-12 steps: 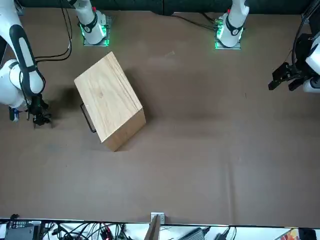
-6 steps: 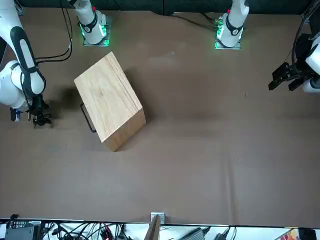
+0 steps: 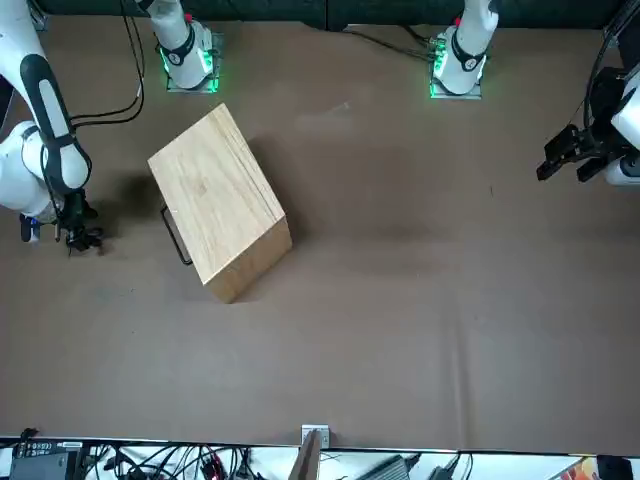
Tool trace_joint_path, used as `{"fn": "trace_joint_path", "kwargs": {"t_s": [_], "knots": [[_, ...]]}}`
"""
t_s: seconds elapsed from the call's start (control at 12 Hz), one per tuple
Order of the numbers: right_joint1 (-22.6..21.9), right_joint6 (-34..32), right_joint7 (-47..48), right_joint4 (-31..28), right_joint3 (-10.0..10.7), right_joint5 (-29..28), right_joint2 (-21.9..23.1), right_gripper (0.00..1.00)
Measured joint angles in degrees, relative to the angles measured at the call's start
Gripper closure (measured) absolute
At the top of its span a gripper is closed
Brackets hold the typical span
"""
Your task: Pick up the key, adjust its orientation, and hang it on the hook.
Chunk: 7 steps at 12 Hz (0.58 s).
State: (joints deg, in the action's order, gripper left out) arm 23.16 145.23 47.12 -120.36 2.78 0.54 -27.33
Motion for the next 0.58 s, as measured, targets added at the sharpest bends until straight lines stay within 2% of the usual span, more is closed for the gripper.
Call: {"fn": "trace_joint_path", "kwargs": {"t_s": [0.08, 0.25, 0.33, 0.42, 0.5, 0.58], "knots": [[0.0, 0.89, -0.07, -0.4, 0.0, 0.0, 0.0, 0.15], [0.01, 2.44, -0.09, -1.02, -0.05, 0.0, 0.2, 0.43], [0.07, 2.44, -0.09, -1.07, -0.05, 0.0, 0.46, 0.49], [0.11, 2.44, -0.08, -1.11, -0.05, -0.01, 0.73, 0.68], [0.11, 2.5, -0.07, -1.11, -0.09, -0.03, 0.89, 0.74], [0.11, 2.5, -0.03, -1.12, -0.15, -0.03, 0.96, 0.91]]}}
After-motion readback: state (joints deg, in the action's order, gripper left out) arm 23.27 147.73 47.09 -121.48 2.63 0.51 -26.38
